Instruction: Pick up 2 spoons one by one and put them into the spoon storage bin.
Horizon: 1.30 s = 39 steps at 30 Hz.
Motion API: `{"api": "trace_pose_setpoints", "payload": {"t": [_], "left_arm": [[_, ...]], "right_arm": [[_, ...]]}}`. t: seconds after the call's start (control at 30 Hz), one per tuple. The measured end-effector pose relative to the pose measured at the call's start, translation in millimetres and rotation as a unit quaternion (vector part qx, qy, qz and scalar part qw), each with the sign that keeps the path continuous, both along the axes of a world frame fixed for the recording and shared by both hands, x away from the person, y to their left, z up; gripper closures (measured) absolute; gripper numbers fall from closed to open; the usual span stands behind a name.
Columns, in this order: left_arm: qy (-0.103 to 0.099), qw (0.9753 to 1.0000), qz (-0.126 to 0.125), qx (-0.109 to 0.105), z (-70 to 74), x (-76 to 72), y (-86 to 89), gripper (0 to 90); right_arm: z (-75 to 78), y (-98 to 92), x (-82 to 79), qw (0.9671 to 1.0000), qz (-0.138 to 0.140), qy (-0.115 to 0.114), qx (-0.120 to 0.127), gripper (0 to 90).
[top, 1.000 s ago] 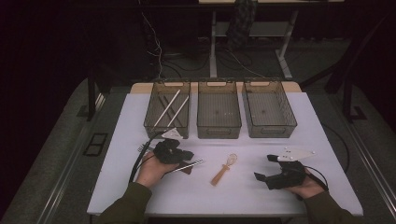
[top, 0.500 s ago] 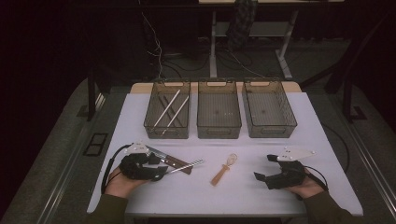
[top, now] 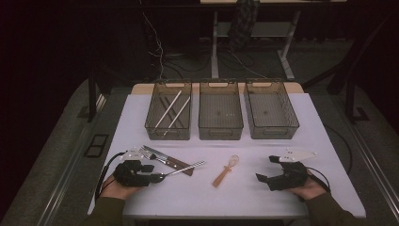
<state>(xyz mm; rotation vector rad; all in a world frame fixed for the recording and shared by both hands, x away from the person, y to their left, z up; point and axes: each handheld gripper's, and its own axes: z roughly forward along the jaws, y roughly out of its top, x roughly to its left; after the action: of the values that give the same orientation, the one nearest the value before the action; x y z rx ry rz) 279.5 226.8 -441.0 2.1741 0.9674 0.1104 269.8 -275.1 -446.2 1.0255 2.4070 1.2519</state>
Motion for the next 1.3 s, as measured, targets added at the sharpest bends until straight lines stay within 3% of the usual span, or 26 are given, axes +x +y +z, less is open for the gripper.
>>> {"api": "trace_pose_setpoints", "payload": {"t": [0.43,0.7,0.93,1.3], "left_arm": [[-0.014,0.9995,-0.017,0.024,0.6,-5.2,-6.4,49.2],[-0.037,0.9963,-0.030,0.071,2.8,-9.1,-14.1,54.3],[-0.040,0.9952,-0.048,0.075,3.9,-10.5,-17.3,62.5],[-0.033,0.9957,-0.065,0.058,8.2,-11.3,-17.2,77.6]], "right_arm": [[-0.1,0.5,-0.2,1.0000,0.001,-0.001,-0.003,11.3],[-0.2,0.6,-0.2,1.0000,0.001,-0.001,-0.003,11.3],[-0.2,0.8,-0.4,1.0000,0.001,-0.001,-0.004,11.3],[-0.3,1.2,-0.4,1.0000,0.002,-0.003,-0.006,11.3]]}}
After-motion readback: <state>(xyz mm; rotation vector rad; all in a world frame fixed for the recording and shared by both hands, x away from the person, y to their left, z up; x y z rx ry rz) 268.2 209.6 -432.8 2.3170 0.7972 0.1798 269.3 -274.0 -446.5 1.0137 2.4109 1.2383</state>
